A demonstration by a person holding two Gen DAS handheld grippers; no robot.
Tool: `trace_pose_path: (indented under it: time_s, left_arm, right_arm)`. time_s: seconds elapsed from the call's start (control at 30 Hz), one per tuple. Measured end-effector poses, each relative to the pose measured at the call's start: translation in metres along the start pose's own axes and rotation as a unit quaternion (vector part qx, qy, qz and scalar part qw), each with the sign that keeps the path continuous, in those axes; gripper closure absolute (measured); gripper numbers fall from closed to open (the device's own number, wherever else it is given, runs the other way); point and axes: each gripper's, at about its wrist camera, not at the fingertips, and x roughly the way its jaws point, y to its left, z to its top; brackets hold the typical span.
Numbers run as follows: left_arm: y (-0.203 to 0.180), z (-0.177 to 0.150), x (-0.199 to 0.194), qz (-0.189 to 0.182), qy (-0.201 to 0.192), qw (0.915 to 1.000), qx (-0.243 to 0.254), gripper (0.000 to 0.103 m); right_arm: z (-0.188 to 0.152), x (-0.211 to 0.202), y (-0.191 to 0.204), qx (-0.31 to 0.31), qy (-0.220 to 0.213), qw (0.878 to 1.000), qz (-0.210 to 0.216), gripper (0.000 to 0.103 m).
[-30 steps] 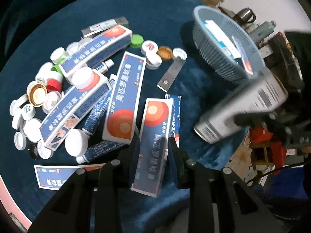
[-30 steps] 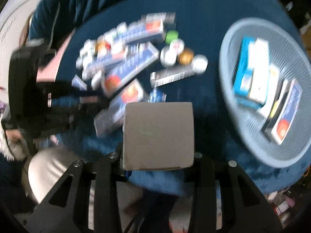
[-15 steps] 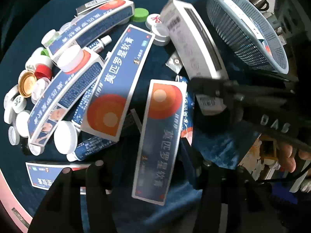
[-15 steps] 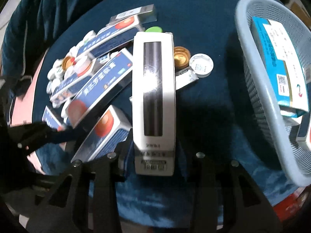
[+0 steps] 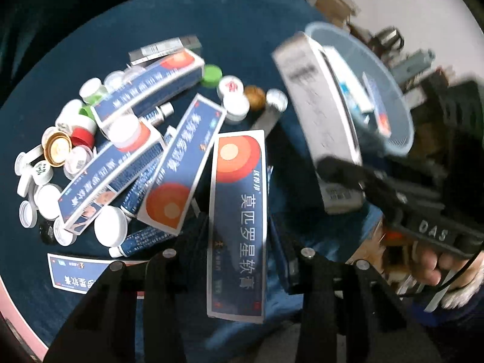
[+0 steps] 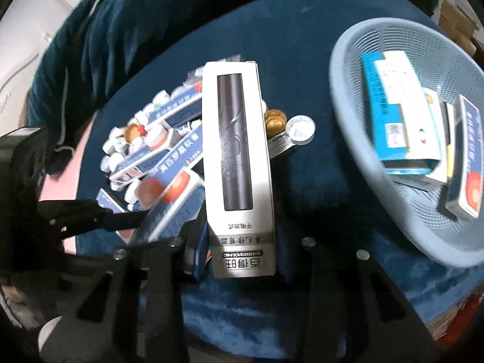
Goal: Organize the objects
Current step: 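Carry both boxes over the basket and open both tools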
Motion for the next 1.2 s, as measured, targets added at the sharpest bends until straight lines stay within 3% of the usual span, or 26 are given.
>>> trace_pose_path:
  time_s: [0.2,0.43,0.6,0.73,0.83,1.03,1.2]
  left_arm:
    - [-0.023,0.018,-0.028,-0.025,-0.054,0.9982,0.008,0.062]
    - [-0.1,0.077,-0.025,-0.071,-0.069,0.9943,0.038,0.062]
    - [-0.136,0.099,-0.008,-0.096,-0.072,0.9922,0.034,0.062]
    - [-0.146,0.11,0.001,-0.096,-0.078,0.9921,0.019,0.062]
    - [-0.151,0.118,0.006,-0.099,-0.081,0.9917,0.01,0.062]
    - [-0.17,0.133,0.029,-0.117,-0.073,0.9902,-0.023,0.062]
    - [-0.204,0.143,0.048,-0.165,-0.067,0.9828,-0.046,0.06]
  right_arm:
    - [0.004,-0.046,-0.02,0.026,-0.045,0.999,0.011,0.065]
    - [0.016,-0.1,-0.096,0.109,-0.111,0.987,-0.041,0.065]
    - [0.02,-0.101,-0.124,0.163,-0.12,0.976,-0.08,0.065]
    - [0.029,-0.082,-0.133,0.176,-0.107,0.978,-0.038,0.06]
    - [0.018,-0.085,-0.147,0.216,-0.108,0.97,-0.018,0.056]
    - [-0.013,-0.122,-0.17,0.24,-0.162,0.955,-0.063,0.054]
    - [-0.026,-0.142,-0.175,0.243,-0.203,0.943,-0.097,0.054]
